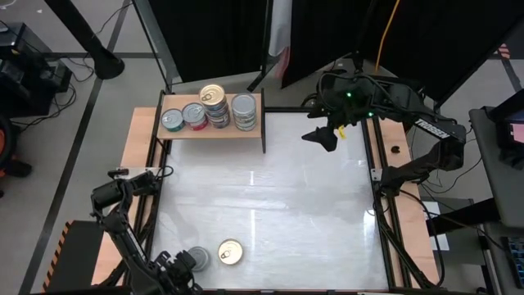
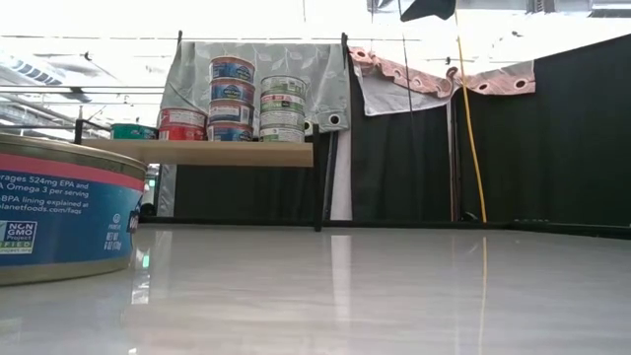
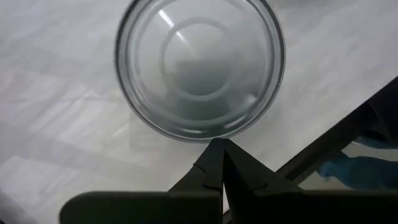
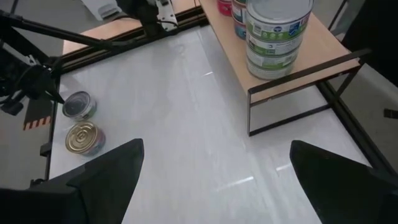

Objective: Stack canned seafood by type on shelf
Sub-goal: Stack the green white tuna can on top of the green white tuna cans on the shelf

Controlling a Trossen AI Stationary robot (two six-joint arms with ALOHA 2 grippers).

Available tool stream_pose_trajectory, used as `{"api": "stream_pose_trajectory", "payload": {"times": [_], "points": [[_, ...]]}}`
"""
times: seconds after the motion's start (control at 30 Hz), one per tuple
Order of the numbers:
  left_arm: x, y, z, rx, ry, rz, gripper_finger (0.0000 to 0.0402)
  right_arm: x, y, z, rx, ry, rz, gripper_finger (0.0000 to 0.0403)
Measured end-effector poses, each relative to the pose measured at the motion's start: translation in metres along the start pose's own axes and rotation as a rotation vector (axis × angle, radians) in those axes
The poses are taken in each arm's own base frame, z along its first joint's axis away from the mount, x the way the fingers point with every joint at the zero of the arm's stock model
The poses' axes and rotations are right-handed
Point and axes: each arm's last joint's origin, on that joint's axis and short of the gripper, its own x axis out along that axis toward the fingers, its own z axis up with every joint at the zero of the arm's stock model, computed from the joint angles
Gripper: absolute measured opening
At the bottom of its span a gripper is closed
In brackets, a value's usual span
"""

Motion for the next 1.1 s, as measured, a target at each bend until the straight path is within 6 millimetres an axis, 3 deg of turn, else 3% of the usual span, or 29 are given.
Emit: {"api": "stream_pose_trajectory", "payload": {"times": [0.2, 0.43, 0.87, 1.1], "points": [[0.004, -0.001, -0.001, 0.001, -0.003, 0.005, 0.0004, 0.0, 0.0, 0.0, 0.014, 0.0, 0.0, 0.0396], [-0.014, -0.003, 0.006, -0.015, 0.001, -0.008, 0.0003, 0.0, 0.0, 0.002, 0.041, -0.019, 0.005, 0.0396], [-0.001, 0.006, 0.007, -0.093, -0.045, 0.043, 0.0003, 0.0, 0.001, 0.006, 0.058, -0.057, 0.011, 0.0396], [-0.004, 0.005, 0.008, -0.107, -0.03, 0.045, 0.0003, 0.0, 0.001, 0.004, 0.064, -0.04, 0.009, 0.0396]]}}
